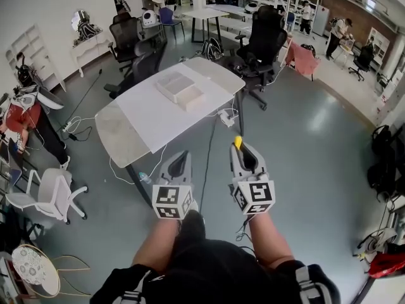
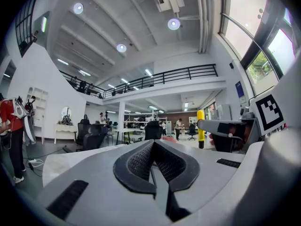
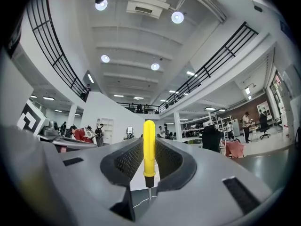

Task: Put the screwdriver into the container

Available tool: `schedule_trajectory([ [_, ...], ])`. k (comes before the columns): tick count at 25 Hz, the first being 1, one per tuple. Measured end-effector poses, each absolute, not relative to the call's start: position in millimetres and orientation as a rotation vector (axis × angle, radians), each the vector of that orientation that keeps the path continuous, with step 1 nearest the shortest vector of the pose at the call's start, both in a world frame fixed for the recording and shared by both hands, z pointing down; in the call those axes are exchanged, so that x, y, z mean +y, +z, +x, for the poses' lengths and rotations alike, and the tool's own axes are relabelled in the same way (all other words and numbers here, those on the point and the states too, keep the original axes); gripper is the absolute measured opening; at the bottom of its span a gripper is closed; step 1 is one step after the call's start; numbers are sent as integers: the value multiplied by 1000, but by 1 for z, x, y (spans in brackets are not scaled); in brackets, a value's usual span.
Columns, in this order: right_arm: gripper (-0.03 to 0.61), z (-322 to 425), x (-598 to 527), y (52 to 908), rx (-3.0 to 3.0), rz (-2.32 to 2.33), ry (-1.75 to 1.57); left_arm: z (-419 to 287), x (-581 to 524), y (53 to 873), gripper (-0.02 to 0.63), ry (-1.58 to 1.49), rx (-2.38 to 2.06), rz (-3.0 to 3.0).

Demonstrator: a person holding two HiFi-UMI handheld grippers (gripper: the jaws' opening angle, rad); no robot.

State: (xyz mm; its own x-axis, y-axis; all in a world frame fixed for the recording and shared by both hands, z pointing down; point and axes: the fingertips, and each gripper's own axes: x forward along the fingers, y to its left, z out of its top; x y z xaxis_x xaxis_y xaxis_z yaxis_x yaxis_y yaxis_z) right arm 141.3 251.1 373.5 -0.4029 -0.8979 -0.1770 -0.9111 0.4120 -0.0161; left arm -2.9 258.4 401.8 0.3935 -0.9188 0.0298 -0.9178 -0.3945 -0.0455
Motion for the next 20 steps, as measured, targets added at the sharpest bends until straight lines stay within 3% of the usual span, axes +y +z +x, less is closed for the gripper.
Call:
schedule_trajectory([
  [20, 72, 59, -43, 352, 2582, -1570, 162, -67, -42, 375, 6, -5, 1709, -2621],
])
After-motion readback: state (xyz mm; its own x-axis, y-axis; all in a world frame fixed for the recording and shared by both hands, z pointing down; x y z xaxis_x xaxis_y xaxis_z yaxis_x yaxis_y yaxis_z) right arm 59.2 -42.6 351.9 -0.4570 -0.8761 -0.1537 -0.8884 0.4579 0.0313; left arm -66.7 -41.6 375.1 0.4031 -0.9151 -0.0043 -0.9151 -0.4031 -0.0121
